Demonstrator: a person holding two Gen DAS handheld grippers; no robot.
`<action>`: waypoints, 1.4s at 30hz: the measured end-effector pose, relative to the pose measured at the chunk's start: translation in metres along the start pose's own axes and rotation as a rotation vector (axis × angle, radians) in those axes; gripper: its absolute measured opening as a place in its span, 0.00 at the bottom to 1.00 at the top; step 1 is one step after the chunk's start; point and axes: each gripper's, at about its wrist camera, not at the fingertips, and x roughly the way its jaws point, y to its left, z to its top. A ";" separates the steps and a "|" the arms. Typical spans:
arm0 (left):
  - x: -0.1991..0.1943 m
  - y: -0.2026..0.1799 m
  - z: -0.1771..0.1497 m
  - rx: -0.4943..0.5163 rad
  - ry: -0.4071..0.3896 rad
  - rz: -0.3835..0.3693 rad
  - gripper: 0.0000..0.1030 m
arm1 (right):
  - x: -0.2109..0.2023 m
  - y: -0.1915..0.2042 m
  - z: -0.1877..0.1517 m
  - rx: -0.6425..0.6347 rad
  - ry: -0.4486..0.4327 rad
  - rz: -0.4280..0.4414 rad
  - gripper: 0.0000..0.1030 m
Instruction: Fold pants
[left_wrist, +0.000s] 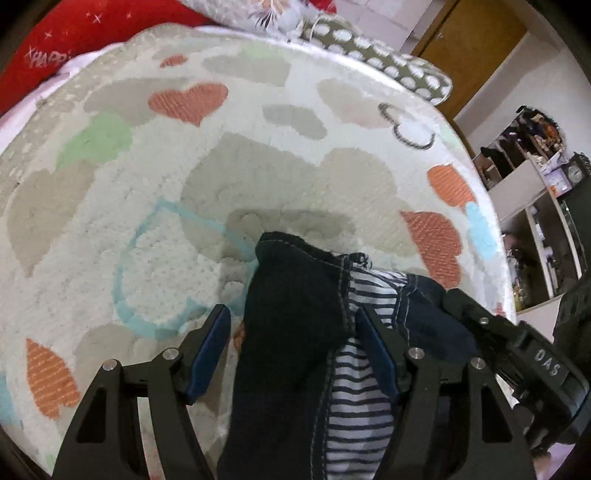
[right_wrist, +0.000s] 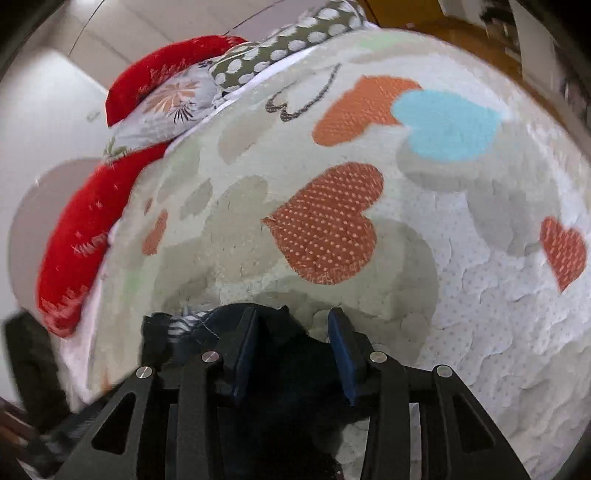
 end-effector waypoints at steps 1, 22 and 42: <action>-0.011 0.001 -0.002 0.000 -0.021 -0.018 0.67 | -0.011 -0.003 -0.001 0.014 -0.020 0.024 0.41; -0.080 -0.003 -0.089 0.035 -0.233 0.116 0.76 | -0.091 0.006 -0.088 -0.146 -0.181 -0.053 0.35; -0.140 -0.024 -0.117 0.058 -0.342 0.256 0.77 | -0.113 0.009 -0.128 -0.140 -0.141 -0.071 0.49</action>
